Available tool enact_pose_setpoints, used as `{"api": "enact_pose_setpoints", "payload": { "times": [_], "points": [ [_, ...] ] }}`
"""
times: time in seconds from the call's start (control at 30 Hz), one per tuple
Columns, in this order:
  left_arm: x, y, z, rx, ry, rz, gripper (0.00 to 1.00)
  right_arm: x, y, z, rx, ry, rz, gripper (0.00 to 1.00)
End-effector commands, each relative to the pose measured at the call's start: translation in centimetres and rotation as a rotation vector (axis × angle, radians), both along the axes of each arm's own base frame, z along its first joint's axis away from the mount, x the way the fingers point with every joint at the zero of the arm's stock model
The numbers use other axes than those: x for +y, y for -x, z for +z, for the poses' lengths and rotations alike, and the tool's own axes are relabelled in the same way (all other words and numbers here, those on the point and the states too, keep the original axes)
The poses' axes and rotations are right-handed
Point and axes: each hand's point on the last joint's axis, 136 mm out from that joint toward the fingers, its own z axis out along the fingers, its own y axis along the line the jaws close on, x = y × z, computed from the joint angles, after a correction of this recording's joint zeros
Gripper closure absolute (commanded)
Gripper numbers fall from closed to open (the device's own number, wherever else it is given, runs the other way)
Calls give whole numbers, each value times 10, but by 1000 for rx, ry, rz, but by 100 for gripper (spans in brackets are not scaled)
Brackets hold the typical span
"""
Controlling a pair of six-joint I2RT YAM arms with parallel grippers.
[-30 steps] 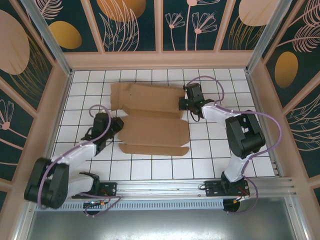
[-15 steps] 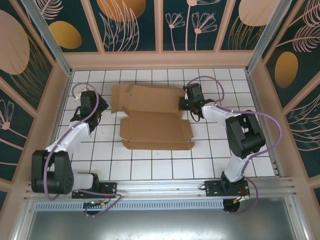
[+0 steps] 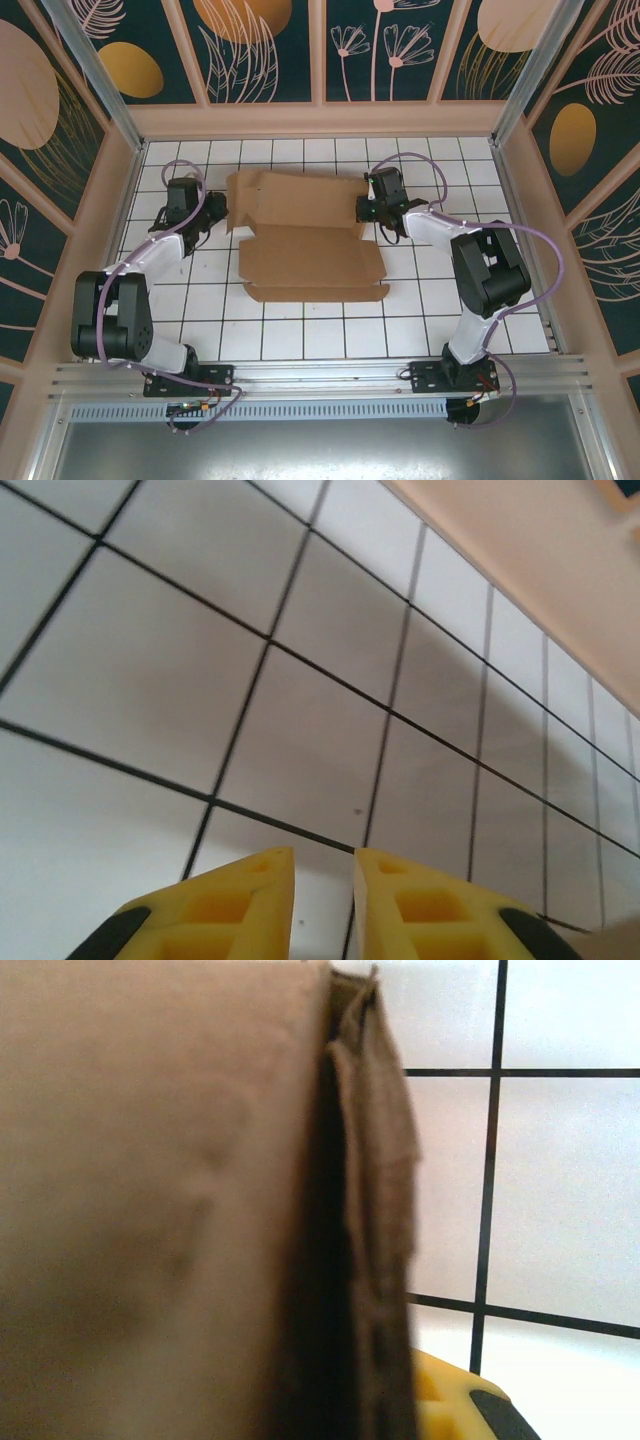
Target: Fold the paper box
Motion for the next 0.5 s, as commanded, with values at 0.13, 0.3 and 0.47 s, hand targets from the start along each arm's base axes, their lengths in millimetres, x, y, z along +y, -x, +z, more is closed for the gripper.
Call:
{"api": "enact_pose_setpoints", "payload": {
  "times": [0.13, 0.3, 0.47],
  "points": [
    [-36, -12, 38, -163, 59, -223, 72, 9, 22, -15, 78, 16, 75, 100],
    [-58, -8, 43, -189, 94, -306, 69, 9, 22, -17, 79, 22, 73, 100],
    [-80, 0, 47, -192, 39, -373, 64, 7, 21, -21, 85, 31, 66, 100]
  ]
}}
